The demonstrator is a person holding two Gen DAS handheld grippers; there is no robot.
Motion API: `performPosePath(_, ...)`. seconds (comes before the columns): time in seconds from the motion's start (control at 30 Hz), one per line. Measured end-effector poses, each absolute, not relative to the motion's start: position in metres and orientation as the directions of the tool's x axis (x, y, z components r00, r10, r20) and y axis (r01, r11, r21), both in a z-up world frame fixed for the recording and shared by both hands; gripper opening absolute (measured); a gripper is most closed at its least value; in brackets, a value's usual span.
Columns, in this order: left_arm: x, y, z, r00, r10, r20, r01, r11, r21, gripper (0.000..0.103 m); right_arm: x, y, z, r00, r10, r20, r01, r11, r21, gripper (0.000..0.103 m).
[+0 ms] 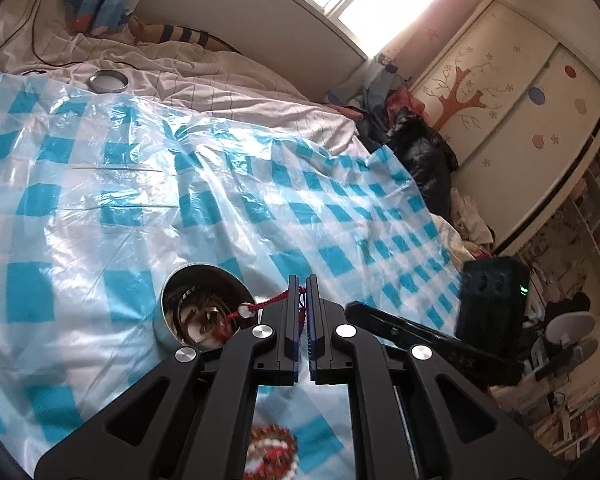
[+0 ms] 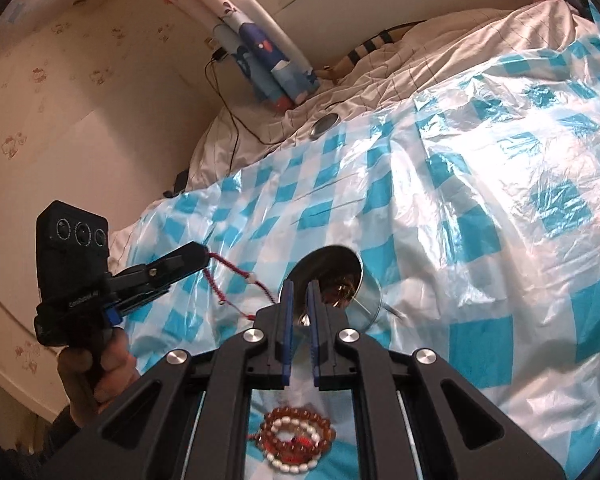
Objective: Organize jewelry
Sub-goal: 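Carry both held bracelets over the silver tin and open both tools, then withdraw both open tools from the tin toward the bracelet pile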
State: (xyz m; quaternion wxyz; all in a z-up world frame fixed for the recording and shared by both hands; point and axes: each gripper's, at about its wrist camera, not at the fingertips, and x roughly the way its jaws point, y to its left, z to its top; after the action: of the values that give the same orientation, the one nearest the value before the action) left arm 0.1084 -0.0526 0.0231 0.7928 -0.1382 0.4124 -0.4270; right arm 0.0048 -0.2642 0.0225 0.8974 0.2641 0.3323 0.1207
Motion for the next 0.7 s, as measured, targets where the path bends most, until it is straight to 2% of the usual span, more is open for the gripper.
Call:
performPosePath(0.1,0.126,-0.061,-0.01,0.269,-0.728,-0.631,0.488,0.668,-0.562,0.004,0.014,-0.266,0.017,0.752,0.388,-0.533,-0.021,0.822,0.569,0.008)
performPosePath(0.2,0.135,-0.061,-0.031,0.28,-0.594,-0.754,0.425,0.781,-0.458,0.004,0.024,-0.262,0.012,0.719,0.359,-0.596,0.005,0.854,0.521,0.008)
performPosePath(0.3,0.137,-0.053,-0.024,0.3,-0.594,-0.747,0.419,0.785,-0.456,0.012,0.03,-0.255,-0.006,0.655,0.214,-0.724,0.072,0.937,0.342,0.011)
performPosePath(0.33,0.136,-0.052,-0.02,0.314,-0.586,-0.747,0.423,0.791,-0.443,0.017,0.031,-0.255,-0.014,0.631,0.182,-0.754,0.086,0.95,0.301,0.017)
performPosePath(0.37,0.136,-0.051,-0.018,0.326,-0.581,-0.746,0.425,0.795,-0.433,0.02,0.031,-0.256,-0.023,0.618,0.135,-0.774,0.115,0.959,0.259,0.027)
performPosePath(0.4,0.136,-0.049,-0.015,0.332,-0.579,-0.745,0.423,0.797,-0.431,0.025,0.032,-0.255,-0.029,0.606,0.123,-0.786,0.121,0.962,0.244,0.027)
performPosePath(0.5,0.133,-0.045,-0.011,0.333,-0.586,-0.739,0.42,0.794,-0.44,0.029,0.037,-0.247,-0.048,0.557,0.072,-0.827,0.113,0.98,0.161,0.029)
performPosePath(0.63,0.127,-0.042,-0.006,0.333,-0.598,-0.729,0.429,0.785,-0.447,0.035,0.039,-0.237,-0.064,0.533,-0.017,-0.846,0.093,0.995,0.039,0.028)
performPosePath(0.67,0.125,-0.042,-0.005,0.333,-0.6,-0.727,0.432,0.783,-0.448,0.035,0.038,-0.236,-0.063,0.531,-0.023,-0.847,0.089,0.996,0.029,0.021)
performPosePath(0.7,0.123,-0.041,-0.004,0.332,-0.602,-0.726,0.435,0.781,-0.449,0.035,0.037,-0.236,-0.063,0.531,-0.02,-0.847,0.084,0.996,0.029,0.008)
